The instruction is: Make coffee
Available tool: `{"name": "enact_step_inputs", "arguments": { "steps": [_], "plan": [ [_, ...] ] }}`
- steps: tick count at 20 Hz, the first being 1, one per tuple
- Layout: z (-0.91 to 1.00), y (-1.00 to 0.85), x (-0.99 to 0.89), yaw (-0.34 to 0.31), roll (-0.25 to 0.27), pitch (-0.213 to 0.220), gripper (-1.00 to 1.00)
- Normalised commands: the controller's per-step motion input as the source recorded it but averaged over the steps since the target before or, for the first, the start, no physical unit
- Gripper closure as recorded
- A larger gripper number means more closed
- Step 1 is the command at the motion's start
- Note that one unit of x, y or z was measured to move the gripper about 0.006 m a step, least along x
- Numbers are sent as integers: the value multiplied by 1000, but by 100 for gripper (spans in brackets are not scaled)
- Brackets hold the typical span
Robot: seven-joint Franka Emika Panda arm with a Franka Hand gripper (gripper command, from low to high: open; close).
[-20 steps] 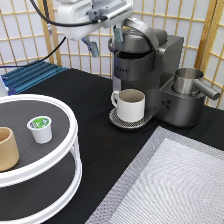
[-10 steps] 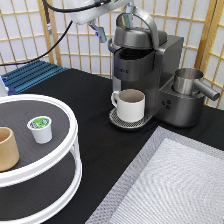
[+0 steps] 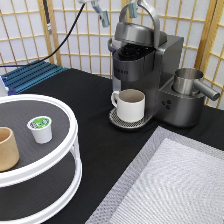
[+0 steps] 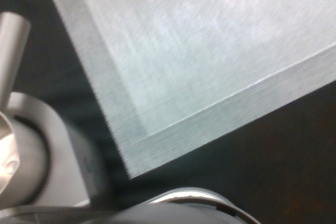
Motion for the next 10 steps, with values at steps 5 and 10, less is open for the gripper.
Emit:
{"name": "enact_step_inputs", "arguments": {
  "steps": [5, 10],
  "plan": [
    [363, 631, 350, 101, -200, 190, -100],
    [672, 490, 362, 103, -168, 251, -100]
  ]
}}
